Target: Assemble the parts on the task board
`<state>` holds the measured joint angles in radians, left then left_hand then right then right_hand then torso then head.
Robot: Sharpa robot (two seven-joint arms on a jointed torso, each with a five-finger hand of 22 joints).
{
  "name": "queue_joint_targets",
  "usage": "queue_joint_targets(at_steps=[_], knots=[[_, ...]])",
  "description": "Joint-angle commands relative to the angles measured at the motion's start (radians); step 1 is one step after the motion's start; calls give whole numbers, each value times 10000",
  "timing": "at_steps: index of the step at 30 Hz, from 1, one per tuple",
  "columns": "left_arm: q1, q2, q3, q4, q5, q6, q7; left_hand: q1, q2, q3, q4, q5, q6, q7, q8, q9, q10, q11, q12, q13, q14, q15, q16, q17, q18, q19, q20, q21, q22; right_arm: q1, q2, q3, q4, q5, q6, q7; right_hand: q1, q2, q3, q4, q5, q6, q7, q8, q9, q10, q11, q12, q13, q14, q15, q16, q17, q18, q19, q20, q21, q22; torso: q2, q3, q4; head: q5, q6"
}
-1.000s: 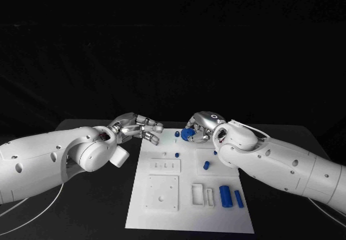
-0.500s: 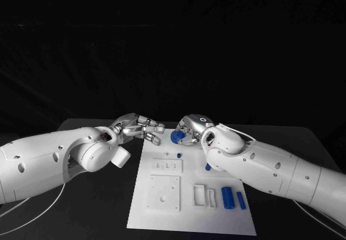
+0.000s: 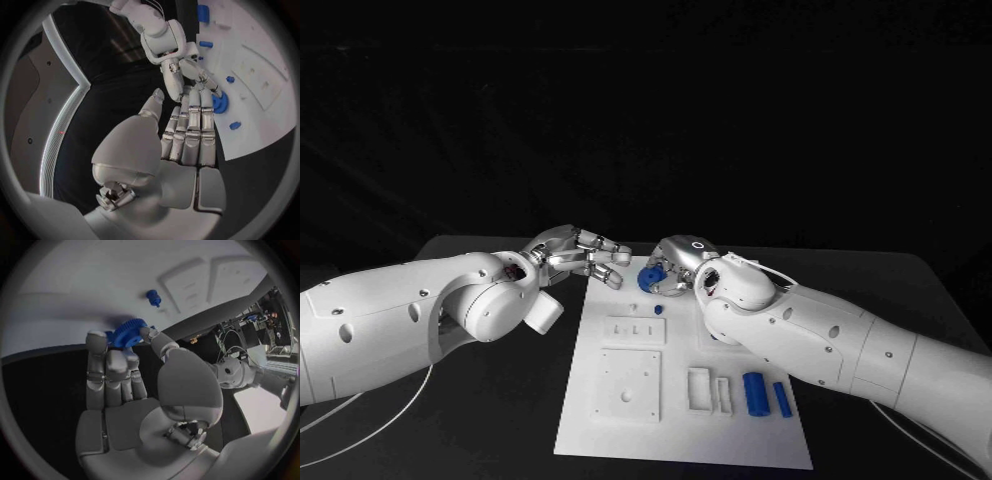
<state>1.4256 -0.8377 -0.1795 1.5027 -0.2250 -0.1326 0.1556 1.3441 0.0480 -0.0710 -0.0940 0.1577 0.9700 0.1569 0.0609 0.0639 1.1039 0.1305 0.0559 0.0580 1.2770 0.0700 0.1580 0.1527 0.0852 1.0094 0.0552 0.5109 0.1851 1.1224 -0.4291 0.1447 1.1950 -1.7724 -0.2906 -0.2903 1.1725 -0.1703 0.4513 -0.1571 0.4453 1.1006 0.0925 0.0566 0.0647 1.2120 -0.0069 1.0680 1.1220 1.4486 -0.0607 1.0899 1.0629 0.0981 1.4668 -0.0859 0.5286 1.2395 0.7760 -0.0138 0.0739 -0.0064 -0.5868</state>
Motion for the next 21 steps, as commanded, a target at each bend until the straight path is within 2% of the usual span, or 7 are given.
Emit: queue_joint_targets(at_steps=[1,10,14,17,21], knots=[[7,19,7,36,-38,126,53,34,48,-15,-56,52,7,8,14,6,-77,-26,27,15,-37,30,-28,-3,16,-42,4,36,-9,-7,57,-20,-122,-65,145,164,65,47,-45,10,-19,-13,26,52,6,13,-16,24,-4,13,-58,-39,-9,-78,433,-30,-36,-9,0,9,0,9,-4],[7,18,7,35,-41,136,43,34,48,-15,-56,52,7,8,14,6,-77,-26,27,15,-37,30,-28,-3,16,-42,4,36,-9,-9,109,-133,-377,-57,328,157,42,65,-154,47,-119,-64,36,53,7,-30,-3,-25,-43,6,-46,-81,-42,-78,424,-18,-106,-45,-2,20,-12,19,-5],[7,16,7,32,-42,143,36,34,48,-15,-56,52,7,8,14,6,-77,-26,27,15,-37,30,-28,-3,16,-42,4,36,-9,-9,107,-156,-446,-11,292,184,78,70,-344,98,-545,-331,93,53,-7,-52,36,-68,-93,6,-22,-110,-62,-62,426,-1,-153,-78,-3,20,-23,22,3],[7,20,7,31,-44,150,32,34,48,-15,-56,52,7,8,14,6,-77,-26,27,15,-37,30,-28,-3,16,-42,4,36,-9,-10,122,-166,-474,48,273,215,120,77,-566,170,-606,-550,137,53,-15,-84,67,-113,-149,2,3,-134,-78,-39,424,26,-207,-115,-1,21,-22,23,-2],[7,30,7,23,-46,163,26,34,48,-15,-56,52,7,8,14,6,-77,-26,27,15,-37,30,-28,-3,16,-42,4,36,-9,-10,147,-175,-494,157,305,246,-14,131,-1068,537,-711,-648,145,52,-15,-156,87,-207,-268,-5,18,-194,-125,-15,424,47,-284,-175,-1,28,-11,15,6]])
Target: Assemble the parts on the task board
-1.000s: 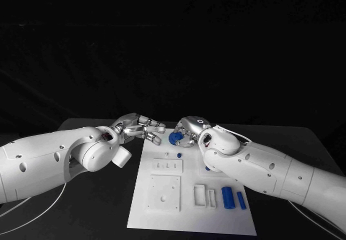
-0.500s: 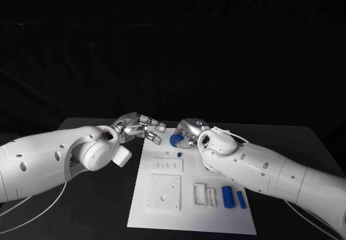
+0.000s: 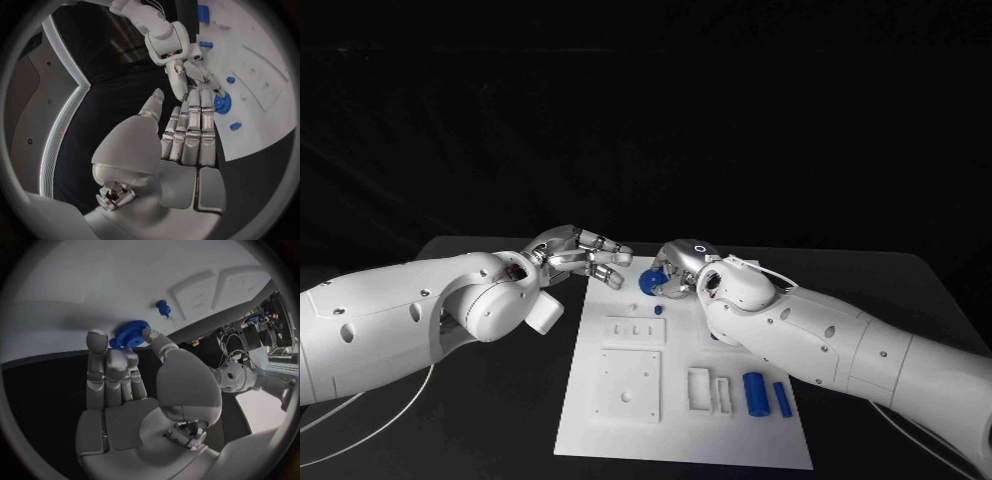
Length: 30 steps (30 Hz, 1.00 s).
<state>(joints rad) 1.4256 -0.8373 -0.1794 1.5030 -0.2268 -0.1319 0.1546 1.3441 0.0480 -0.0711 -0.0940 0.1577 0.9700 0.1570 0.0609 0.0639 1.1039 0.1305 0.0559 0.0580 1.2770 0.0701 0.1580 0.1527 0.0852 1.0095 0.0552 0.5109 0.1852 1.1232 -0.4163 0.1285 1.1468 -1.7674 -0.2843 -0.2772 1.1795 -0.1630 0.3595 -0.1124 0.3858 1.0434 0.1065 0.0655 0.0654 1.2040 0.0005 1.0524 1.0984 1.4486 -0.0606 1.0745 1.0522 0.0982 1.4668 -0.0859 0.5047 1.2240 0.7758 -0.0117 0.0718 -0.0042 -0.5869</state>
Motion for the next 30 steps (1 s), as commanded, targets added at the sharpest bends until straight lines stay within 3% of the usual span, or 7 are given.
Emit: queue_joint_targets(at_steps=[1,5,6,10,25,27,30], knots=[[7,28,6,18,-28,158,35,34,48,-15,-56,52,7,8,14,6,-77,-26,27,15,-37,30,-29,-3,16,-42,4,36,-11,-17,19,-14,-15,140,254,119,-138,53,-257,186,-246,-96,1,-38,-22,-87,17,-64,-52,-6,18,-51,-25,-9,422,47,-66,-35,-2,5,12,-6,6],[7,25,6,13,-29,162,30,34,48,-15,-56,52,7,8,14,6,-77,-26,27,15,-37,30,-29,-3,16,-42,4,36,-11,-17,5,-16,-28,249,318,121,-144,114,-1123,877,-599,-173,-9,-31,-17,-114,37,-79,-109,-14,22,-91,-44,18,426,55,-115,-94,-7,-1,9,-7,-2],[7,25,6,11,-30,163,29,34,48,-15,-56,52,7,8,14,6,-77,-26,27,15,-37,30,-29,-3,16,-42,4,36,-11,-17,-4,-16,-31,273,340,119,-171,106,-1344,1178,-946,-193,-3,-17,-10,-126,55,-87,-130,-16,16,-98,-44,32,426,63,-146,-122,-7,-4,6,-6,-4],[6,22,6,9,-31,176,24,34,48,-15,-56,52,7,8,14,6,-77,-26,27,15,-37,30,-29,-3,16,-42,4,36,-11,-29,-98,-17,22,360,422,105,-113,27,-1902,2043,-1161,-228,-7,-29,-14,-134,67,-62,-155,-13,27,-110,-29,46,421,67,-137,-168,-6,-9,-3,-6,-13],[5,-23,6,-67,-83,300,1,40,44,-13,-87,78,-14,11,13,5,-92,-21,27,15,-47,35,-40,-8,19,-60,8,59,-23,-246,-850,14,604,474,39,37,32,5,-1862,1927,-847,-176,-21,-30,-14,-108,43,-60,-171,-16,2,-118,-17,54,429,38,-112,-194,-14,-1,-22,7,-11],[5,-30,6,-78,-103,317,2,40,44,-13,-87,78,-14,11,13,5,-92,-21,27,15,-47,35,-40,-8,19,-60,8,59,-23,-275,-974,52,719,482,-132,35,46,7,-1814,1911,-806,-157,-26,-31,-15,-103,37,-64,-177,-14,-3,-125,-21,56,429,32,-121,-207,-10,5,-24,3,-6],[2,-39,6,-116,-145,348,4,70,41,-3,-113,88,-16,12,13,5,-93,-21,26,14,-48,33,-42,-10,21,-61,6,65,-21,-394,-1217,248,969,491,-599,77,260,8,-1407,1709,-1005,-103,-28,-39,-19,-62,22,-46,-169,-10,-22,-119,-4,53,438,11,-66,-219,-20,13,-30,7,16]])
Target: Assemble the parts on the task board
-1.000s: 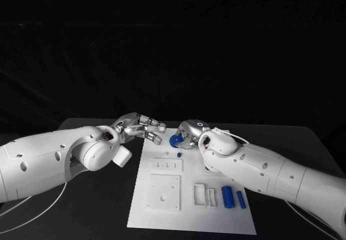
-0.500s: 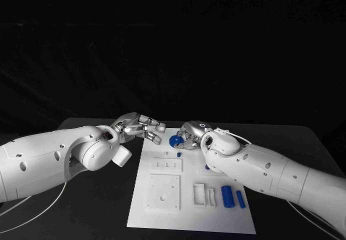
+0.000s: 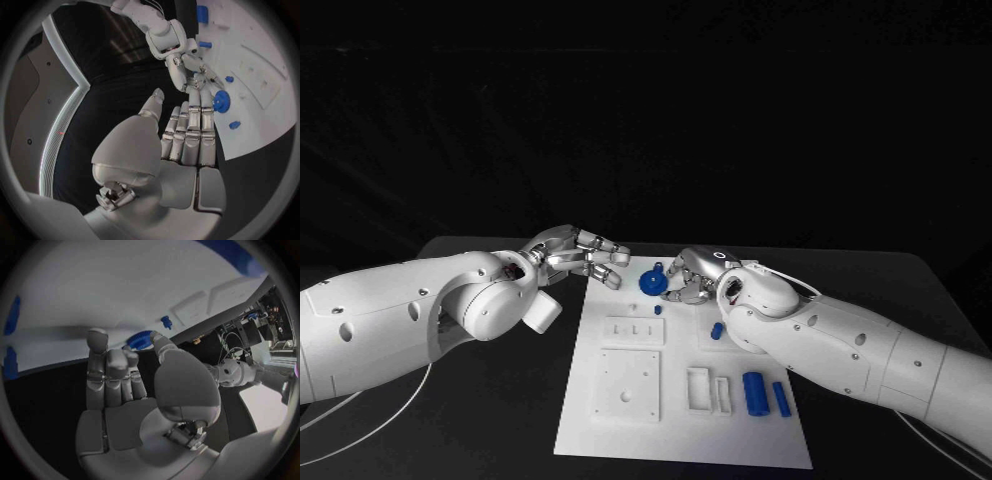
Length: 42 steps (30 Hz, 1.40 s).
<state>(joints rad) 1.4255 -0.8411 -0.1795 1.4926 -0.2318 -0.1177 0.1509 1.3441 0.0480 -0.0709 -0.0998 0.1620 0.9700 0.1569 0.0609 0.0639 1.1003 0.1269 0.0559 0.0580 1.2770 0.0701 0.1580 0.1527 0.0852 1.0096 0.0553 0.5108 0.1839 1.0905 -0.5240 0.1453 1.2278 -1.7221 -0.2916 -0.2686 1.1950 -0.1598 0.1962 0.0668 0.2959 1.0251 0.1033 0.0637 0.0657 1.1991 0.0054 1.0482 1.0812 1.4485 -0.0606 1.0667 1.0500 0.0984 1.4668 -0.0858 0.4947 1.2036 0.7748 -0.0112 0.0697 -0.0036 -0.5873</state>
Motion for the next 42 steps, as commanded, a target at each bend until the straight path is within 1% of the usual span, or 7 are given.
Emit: queue_joint_targets(at_steps=[1,8,17,21,22,30,42], knots=[[1,-7,6,-27,-105,207,43,89,42,2,-69,51,-31,14,10,3,-57,14,27,15,-46,30,-42,-10,22,-61,3,69,-7,-100,-235,141,244,66,-705,22,204,-10,425,-199,-176,152,-7,-13,-17,8,-44,15,19,-6,-38,-27,35,49,441,3,83,-6,-14,6,-10,-3,23],[-5,-72,5,-91,-134,188,57,89,42,2,-69,51,-31,14,10,3,-57,14,27,15,-46,30,-42,-10,22,-61,3,69,-7,-193,-996,706,729,823,-1246,417,133,-103,1397,-913,-167,258,-11,-15,-19,46,-73,19,57,-2,-65,-16,79,31,430,-27,194,-35,-47,31,-91,26,67],[-10,-136,2,-96,-133,46,341,87,62,15,-108,69,15,7,15,6,-14,2,31,16,-29,21,-38,-10,24,-70,-4,101,7,-204,-2233,1375,810,2937,-241,1998,354,246,464,-1536,542,245,24,-19,-20,-26,-46,-12,61,-37,-36,-129,14,24,375,-1,27,-41,-94,85,-243,-50,128],[-15,-151,0,-97,-130,-14,464,78,92,23,-127,68,48,-16,13,6,243,-63,33,14,-17,-9,-25,-7,11,-74,-28,118,14,-203,-2591,1451,448,3753,-4,3075,492,487,-446,-1680,1003,226,28,-15,-19,-208,-27,-212,-90,-136,-59,-457,-249,40,308,-20,-383,-168,-99,128,-312,-16,142],[-18,-154,-1,-99,-129,-22,488,69,103,23,-130,70,44,-22,13,5,381,-97,28,11,-15,-20,-23,-7,2,-75,-40,123,16,-204,-2665,1462,331,3954,43,3352,735,814,-1194,-1757,1131,154,9,-3,-10,-251,-18,-254,-129,-154,-45,-526,-304,33,303,-3,-536,-215,-96,138,-315,-32,153],[-70,-162,-3,-177,-128,22,527,43,137,28,-142,63,39,-46,13,6,683,-175,45,14,-12,-52,-24,-13,-37,-82,-74,131,18,-209,-2933,1495,-450,5084,538,4329,989,1061,-2440,-2283,1660,-108,110,-11,-15,-595,58,-455,-353,-357,9,-740,-503,73,220,46,-1060,-221,-89,246,-374,-36,168],[-123,-129,-3,-309,-127,62,536,33,118,12,-161,51,18,-33,14,6,596,-148,43,14,-33,-37,-42,-24,-54,-96,-71,117,9,-356,-2621,1498,-1425,5323,1001,4600,1044,1035,-2123,-3112,2109,-248,159,-13,-16,-800,89,-508,-539,-455,39,-788,-602,125,178,78,-1470,2,-37,328,-371,-24,152]])
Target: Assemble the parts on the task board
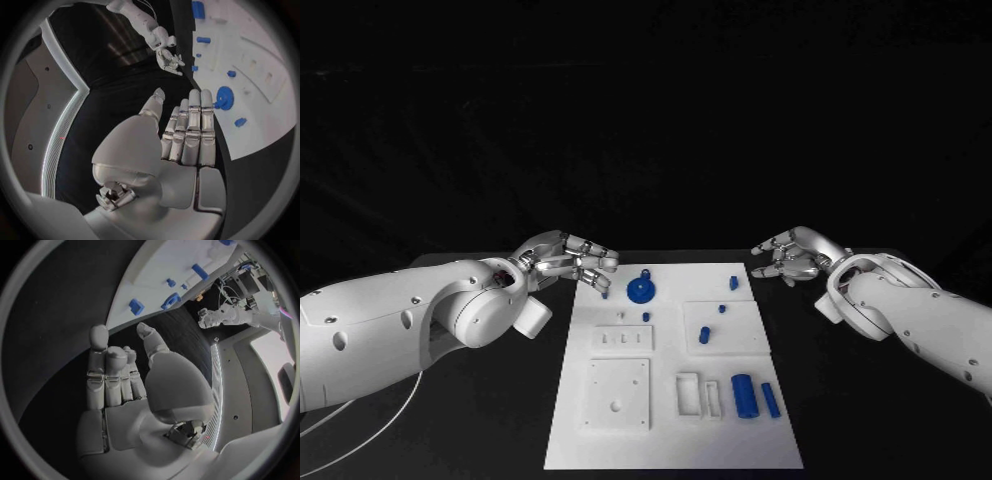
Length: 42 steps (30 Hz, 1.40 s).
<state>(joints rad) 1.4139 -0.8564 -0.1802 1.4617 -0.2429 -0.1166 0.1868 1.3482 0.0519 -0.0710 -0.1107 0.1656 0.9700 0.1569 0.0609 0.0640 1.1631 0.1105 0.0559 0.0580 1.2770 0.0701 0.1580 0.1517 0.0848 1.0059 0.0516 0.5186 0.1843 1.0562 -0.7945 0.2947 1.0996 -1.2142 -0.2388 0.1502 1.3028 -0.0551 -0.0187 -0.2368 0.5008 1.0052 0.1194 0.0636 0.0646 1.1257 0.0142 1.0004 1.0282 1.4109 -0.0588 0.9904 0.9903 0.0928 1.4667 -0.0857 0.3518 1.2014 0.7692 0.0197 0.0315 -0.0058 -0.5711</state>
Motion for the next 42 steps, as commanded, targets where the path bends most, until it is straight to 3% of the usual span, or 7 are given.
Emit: queue_joint_targets(at_steps=[1,5,8,16,20,42], knots=[[-9,28,5,-3,-17,54,179,-8,78,13,-52,15,18,-33,14,6,-32,16,43,14,-33,-37,-42,-14,-50,-59,-34,39,6,-26,137,4,-230,227,506,420,-50,-12,48,-96,75,-47,-3,-13,-5,-64,0,-23,-8,-78,21,-20,-3,181,183,77,-49,37,29,29,11,-10,-10],[-16,45,5,-12,-17,93,172,-9,82,11,-55,7,23,-33,15,6,-44,18,46,15,-36,-34,-47,-17,-45,-58,-31,37,3,-147,318,1,-494,68,659,430,-107,9,117,-169,116,-39,-5,-13,-5,-50,-5,13,2,-57,15,48,51,188,216,72,-22,120,51,46,22,-7,-51],[-19,47,5,-21,-17,109,166,-9,82,11,-55,7,23,-33,15,6,-44,18,46,15,-36,-34,-47,-17,-45,-58,-31,37,3,-267,405,-1,-616,-20,745,437,-134,10,122,-191,145,-31,-6,-11,-4,-42,-7,30,10,-50,18,90,89,195,234,71,30,170,27,31,12,9,-110],[-23,36,5,-34,-26,132,142,-12,87,8,-56,11,24,-34,14,6,-23,13,45,14,-33,-36,-49,-19,-45,-60,-30,33,0,-472,559,-3,-693,-92,831,439,-195,41,111,-203,158,-24,-8,-12,-4,-35,-6,62,26,-46,20,144,144,212,239,77,38,241,21,32,-10,12,-158],[-23,41,6,-49,-41,140,116,-12,87,8,-56,11,24,-34,14,6,-23,13,45,14,-33,-36,-49,-19,-45,-60,-30,33,0,-503,618,-4,-677,-216,809,374,-261,88,108,-188,176,25,-18,-11,-3,11,-16,110,55,-8,12,200,193,218,274,73,83,291,11,25,1,85,-191],[-23,60,6,-64,-80,232,15,-6,91,-2,-73,7,27,-31,15,6,-59,24,42,13,-38,-30,-63,-27,-44,-65,-26,30,-4,-547,919,-14,-789,-372,588,223,-428,320,225,-179,-80,116,-32,-14,-6,128,-38,243,145,74,-8,338,342,203,357,54,255,477,19,17,13,62,-209]])
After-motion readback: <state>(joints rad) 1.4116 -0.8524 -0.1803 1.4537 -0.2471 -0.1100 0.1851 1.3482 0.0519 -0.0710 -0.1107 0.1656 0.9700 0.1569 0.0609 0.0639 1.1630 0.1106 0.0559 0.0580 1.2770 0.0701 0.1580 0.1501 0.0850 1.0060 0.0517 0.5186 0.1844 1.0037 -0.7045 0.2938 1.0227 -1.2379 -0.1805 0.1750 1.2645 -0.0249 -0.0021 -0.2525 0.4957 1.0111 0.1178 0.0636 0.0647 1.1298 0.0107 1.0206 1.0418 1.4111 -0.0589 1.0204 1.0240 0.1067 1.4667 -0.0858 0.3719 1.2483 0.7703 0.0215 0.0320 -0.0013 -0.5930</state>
